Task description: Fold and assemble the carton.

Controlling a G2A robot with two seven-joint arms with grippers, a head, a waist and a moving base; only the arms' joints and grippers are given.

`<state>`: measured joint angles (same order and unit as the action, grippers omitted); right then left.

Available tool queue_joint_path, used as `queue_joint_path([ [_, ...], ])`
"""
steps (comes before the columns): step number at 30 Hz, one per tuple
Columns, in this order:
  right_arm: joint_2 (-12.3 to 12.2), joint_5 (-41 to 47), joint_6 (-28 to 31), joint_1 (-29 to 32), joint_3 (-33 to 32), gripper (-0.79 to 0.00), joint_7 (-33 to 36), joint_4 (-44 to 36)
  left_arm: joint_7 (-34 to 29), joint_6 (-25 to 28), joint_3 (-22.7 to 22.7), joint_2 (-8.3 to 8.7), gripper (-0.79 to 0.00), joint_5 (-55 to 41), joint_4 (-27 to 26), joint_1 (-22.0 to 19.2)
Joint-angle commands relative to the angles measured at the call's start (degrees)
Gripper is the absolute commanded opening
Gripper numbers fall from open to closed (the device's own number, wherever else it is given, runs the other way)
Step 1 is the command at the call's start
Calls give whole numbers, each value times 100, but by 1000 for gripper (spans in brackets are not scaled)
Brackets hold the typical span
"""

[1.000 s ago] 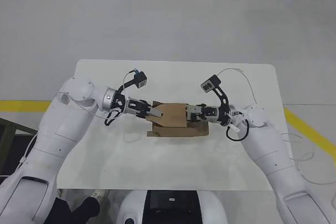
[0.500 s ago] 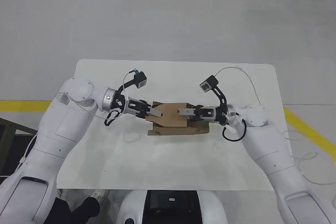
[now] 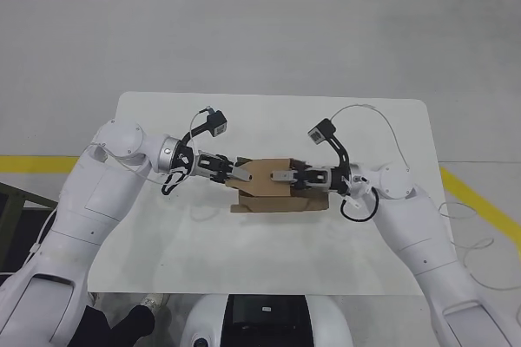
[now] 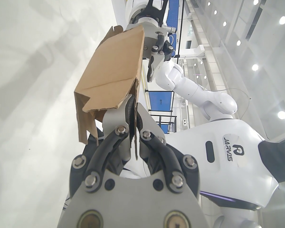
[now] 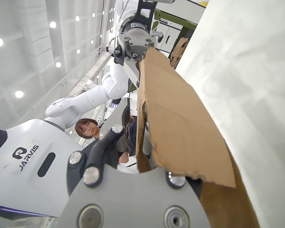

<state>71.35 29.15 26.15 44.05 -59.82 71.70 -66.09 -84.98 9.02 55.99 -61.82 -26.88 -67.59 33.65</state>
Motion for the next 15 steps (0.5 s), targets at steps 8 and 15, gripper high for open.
queue_joint_path([
  [8,-2,-132,-22,7,37,-785,-95,-54,-38,64,25,13,-511,5,-57,10],
  [15,-14,-333,-79,18,23,-785,-336,-69,-66,107,87,34,0,-52,-129,59],
])
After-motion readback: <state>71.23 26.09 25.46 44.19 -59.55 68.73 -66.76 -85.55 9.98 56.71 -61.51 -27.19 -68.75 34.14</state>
